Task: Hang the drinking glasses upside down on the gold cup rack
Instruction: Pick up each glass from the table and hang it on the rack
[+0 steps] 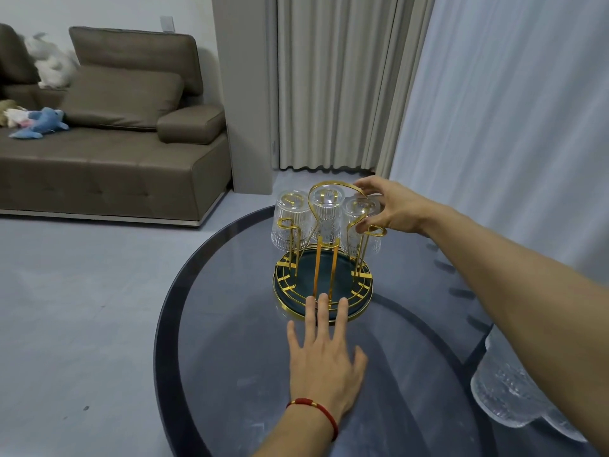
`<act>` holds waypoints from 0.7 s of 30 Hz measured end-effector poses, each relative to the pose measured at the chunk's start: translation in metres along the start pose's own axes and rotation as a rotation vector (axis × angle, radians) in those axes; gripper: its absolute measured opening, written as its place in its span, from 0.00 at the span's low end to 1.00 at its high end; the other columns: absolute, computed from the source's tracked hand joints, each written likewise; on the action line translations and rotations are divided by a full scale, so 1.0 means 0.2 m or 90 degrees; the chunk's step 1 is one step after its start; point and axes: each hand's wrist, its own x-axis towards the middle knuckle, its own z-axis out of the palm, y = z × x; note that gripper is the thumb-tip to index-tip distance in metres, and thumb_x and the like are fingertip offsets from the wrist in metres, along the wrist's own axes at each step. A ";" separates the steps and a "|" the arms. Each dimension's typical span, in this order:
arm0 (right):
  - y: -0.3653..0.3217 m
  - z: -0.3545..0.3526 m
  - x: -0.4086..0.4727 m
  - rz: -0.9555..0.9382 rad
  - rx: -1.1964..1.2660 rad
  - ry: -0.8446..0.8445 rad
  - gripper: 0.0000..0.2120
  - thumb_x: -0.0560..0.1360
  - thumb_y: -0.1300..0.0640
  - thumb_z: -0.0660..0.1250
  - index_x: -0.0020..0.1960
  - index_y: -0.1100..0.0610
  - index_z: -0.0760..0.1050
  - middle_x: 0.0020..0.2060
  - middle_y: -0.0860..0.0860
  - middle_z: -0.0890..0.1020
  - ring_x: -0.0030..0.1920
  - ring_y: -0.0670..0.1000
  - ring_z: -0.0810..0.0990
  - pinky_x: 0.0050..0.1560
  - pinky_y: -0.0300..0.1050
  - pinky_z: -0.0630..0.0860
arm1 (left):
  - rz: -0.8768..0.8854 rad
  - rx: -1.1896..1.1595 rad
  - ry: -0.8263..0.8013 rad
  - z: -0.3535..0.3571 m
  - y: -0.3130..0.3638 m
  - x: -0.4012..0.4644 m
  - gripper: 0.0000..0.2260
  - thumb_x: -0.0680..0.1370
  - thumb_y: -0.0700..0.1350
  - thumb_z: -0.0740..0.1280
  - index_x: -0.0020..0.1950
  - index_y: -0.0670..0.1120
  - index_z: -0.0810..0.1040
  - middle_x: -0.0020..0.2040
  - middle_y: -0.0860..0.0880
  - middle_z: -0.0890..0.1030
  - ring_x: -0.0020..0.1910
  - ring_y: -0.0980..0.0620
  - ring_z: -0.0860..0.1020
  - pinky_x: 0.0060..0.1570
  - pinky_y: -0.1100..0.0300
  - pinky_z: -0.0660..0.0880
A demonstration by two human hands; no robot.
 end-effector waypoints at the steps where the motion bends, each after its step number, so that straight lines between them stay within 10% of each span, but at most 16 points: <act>1: 0.00 0.00 -0.01 0.002 -0.001 -0.001 0.45 0.65 0.58 0.83 0.77 0.52 0.66 0.72 0.51 0.73 0.73 0.53 0.70 0.71 0.53 0.73 | 0.000 0.002 -0.003 0.00 0.00 0.00 0.34 0.81 0.62 0.50 0.79 0.59 0.34 0.81 0.49 0.34 0.77 0.47 0.29 0.76 0.37 0.38; 14: 0.14 0.09 -1.11 0.070 -0.147 0.373 0.13 0.77 0.57 0.70 0.61 0.55 0.81 0.57 0.51 0.84 0.58 0.51 0.79 0.61 0.43 0.71 | 0.077 -0.057 0.070 -0.17 0.21 -0.08 0.36 0.76 0.56 0.64 0.81 0.52 0.54 0.83 0.45 0.50 0.81 0.45 0.44 0.78 0.42 0.51; 21: 0.26 0.18 -1.47 0.221 -0.407 0.276 0.35 0.73 0.31 0.63 0.71 0.54 0.72 0.64 0.53 0.77 0.66 0.57 0.72 0.67 0.54 0.68 | 0.119 -0.263 0.090 -0.25 0.41 -0.17 0.30 0.74 0.50 0.69 0.75 0.49 0.67 0.71 0.47 0.70 0.73 0.47 0.60 0.71 0.49 0.65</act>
